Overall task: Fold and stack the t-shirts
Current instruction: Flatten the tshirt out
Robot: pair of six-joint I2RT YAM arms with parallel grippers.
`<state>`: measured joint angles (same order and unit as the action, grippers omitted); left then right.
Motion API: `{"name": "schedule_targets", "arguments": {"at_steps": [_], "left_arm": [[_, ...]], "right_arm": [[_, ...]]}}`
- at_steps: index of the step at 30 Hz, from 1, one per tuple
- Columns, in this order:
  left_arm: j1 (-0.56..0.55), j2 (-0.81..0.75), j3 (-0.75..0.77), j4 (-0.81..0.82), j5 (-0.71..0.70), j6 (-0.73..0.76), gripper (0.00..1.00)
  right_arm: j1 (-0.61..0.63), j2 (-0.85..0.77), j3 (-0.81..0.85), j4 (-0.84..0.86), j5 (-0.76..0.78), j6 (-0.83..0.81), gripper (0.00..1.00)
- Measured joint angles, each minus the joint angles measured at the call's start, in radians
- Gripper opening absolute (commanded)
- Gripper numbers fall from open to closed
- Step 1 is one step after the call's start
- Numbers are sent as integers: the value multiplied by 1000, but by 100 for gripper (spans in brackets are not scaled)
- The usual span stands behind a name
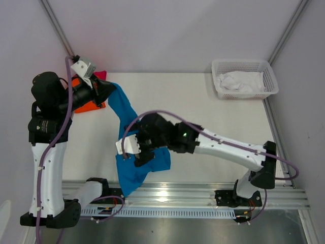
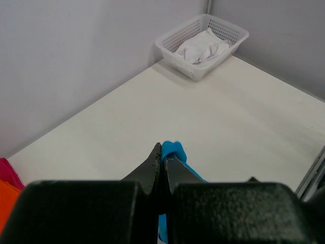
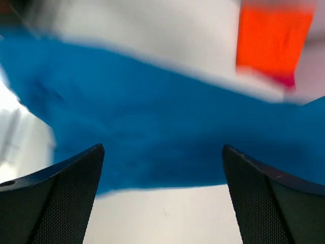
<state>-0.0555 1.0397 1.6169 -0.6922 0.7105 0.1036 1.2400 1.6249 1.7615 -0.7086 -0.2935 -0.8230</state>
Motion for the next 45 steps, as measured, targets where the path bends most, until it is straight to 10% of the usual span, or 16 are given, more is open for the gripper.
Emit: {"name": "schedule_targets", "arguments": {"at_steps": [6,13,16,17,18,20,31,35,45], "left_arm": [[0,0,-19,2,-2,1,0],[0,0,-24,3,-6,2,0],[0,0,-24,2,-16,6,0],[0,0,-24,2,-22,9,0],[0,0,-23,2,-29,11,0],[0,0,-21,-3,-42,18,0],[0,0,43,-29,-126,57,0],[0,0,49,-29,-135,59,0],[0,4,49,-29,-166,63,0]], "right_arm": [[7,129,-468,387,625,-248,99],[-4,147,-439,578,814,-270,99],[-29,127,-402,620,830,-255,69],[-42,122,-391,611,826,-242,53],[-56,117,-381,604,819,-230,17],[-89,114,-364,580,797,-195,0],[-372,106,-236,418,617,5,0],[-496,106,-79,272,391,131,75],[-539,115,-19,61,-288,278,82]]}}
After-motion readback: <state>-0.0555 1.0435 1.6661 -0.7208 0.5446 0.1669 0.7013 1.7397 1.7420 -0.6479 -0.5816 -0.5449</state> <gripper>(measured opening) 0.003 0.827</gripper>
